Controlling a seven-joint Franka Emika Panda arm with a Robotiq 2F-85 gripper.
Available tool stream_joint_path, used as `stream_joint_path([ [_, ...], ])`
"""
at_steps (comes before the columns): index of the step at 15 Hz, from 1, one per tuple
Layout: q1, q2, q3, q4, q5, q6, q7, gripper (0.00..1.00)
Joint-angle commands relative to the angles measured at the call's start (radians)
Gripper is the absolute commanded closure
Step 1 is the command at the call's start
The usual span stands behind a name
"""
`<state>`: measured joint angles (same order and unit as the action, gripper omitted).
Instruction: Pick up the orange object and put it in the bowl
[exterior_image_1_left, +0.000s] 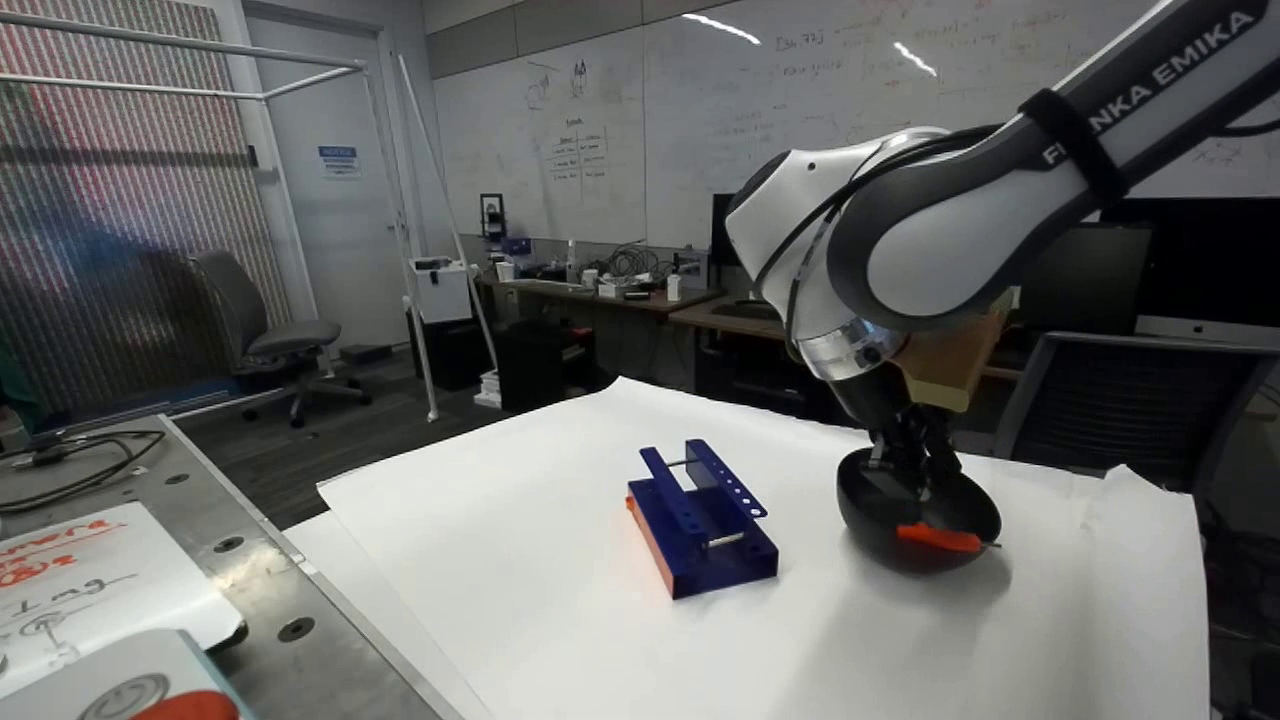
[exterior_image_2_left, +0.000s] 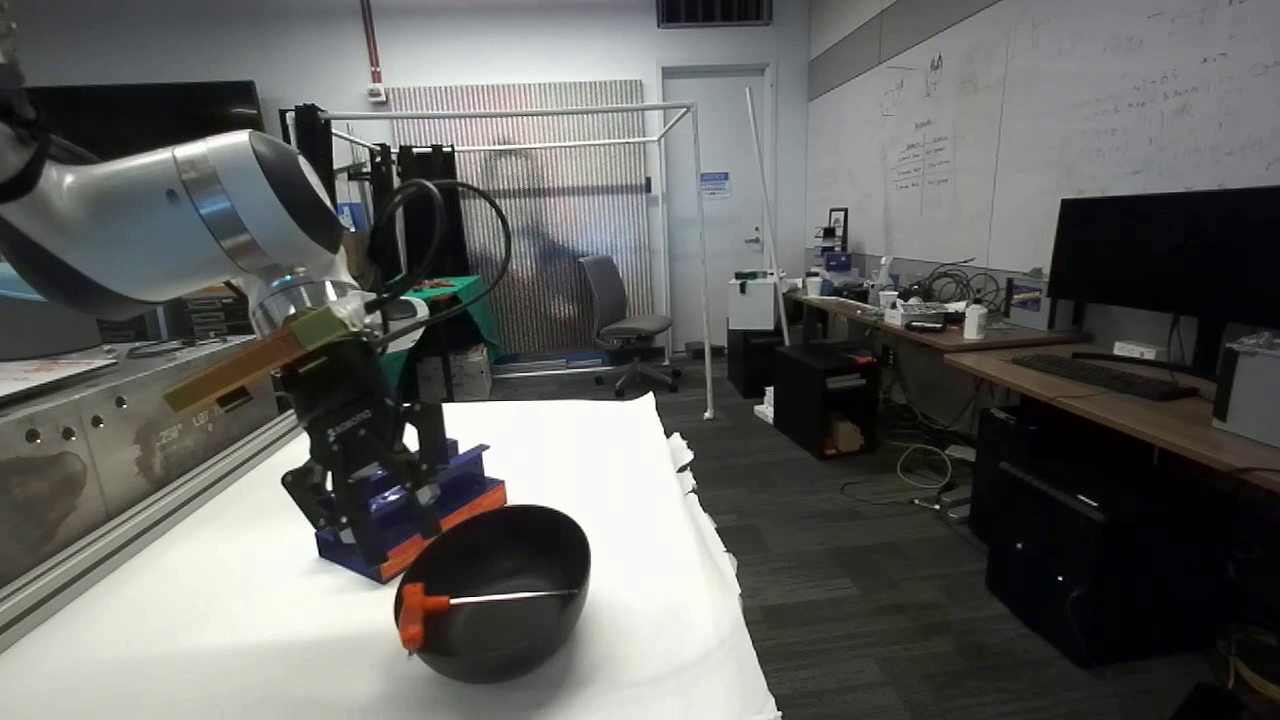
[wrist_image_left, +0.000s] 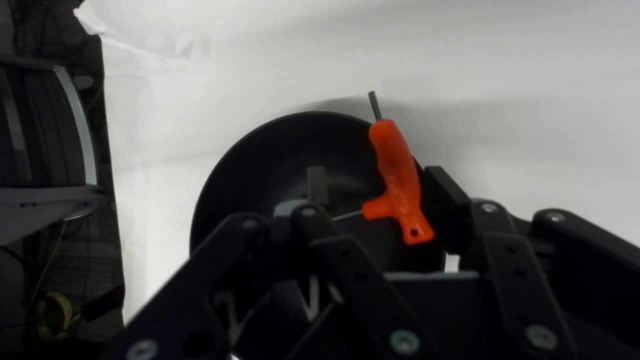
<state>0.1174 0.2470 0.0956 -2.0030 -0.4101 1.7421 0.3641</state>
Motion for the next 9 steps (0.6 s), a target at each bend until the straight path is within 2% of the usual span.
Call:
stream_joint_path([
  [1, 0.015, 0.015, -0.008, 0.047, 0.06, -0.014, -0.007, 0.16],
  [3, 0.015, 0.01, -0.008, 0.05, 0.085, -0.003, -0.014, 0.02],
  [5, 0.006, -0.014, -0.003, 0.041, 0.136, 0.028, -0.05, 0.0],
  [9, -0.017, -0.116, 0.007, -0.014, 0.312, 0.122, -0.187, 0.0],
])
